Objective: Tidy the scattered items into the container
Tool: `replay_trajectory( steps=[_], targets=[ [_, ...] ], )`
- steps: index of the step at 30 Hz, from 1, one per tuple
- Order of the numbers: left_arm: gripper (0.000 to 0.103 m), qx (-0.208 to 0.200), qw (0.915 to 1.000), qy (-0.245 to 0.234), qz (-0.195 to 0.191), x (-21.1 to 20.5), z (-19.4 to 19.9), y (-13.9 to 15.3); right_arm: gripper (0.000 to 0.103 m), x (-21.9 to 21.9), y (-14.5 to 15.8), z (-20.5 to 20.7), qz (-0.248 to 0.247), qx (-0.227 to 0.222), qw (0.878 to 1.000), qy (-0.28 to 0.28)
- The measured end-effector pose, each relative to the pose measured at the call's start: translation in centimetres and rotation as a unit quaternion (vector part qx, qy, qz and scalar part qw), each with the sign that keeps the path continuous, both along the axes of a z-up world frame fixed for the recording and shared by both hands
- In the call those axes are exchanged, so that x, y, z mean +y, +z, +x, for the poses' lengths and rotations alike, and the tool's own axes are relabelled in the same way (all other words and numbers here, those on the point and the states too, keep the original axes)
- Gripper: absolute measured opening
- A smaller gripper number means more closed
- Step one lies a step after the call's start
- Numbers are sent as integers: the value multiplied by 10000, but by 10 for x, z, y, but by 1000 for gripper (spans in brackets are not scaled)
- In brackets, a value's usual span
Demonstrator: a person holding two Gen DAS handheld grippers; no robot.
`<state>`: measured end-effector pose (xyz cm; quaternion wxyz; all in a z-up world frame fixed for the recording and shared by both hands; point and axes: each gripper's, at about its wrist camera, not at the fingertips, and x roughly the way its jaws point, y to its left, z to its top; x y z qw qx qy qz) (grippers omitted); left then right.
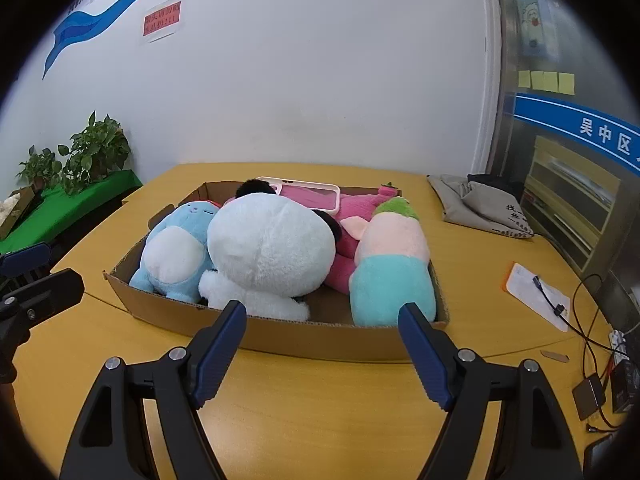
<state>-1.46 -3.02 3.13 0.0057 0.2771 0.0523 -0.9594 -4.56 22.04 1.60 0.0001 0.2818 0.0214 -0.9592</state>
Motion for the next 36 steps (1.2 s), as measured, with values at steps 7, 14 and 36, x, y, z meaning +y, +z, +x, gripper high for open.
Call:
replay_trajectory(
  steps=[7, 14, 36],
  targets=[
    [103, 140, 9998, -36, -170, 20, 29, -1, 78, 4, -7, 29, -13, 50, 10000, -20],
    [103, 104, 9998, -28, -194, 34, 44, -9, 78, 10, -17, 51, 3, 53, 10000, -47],
    [103, -99, 9999, 46, -50, 33, 40, -40, 78, 15, -37, 58, 50, -19, 9998, -209]
  ],
)
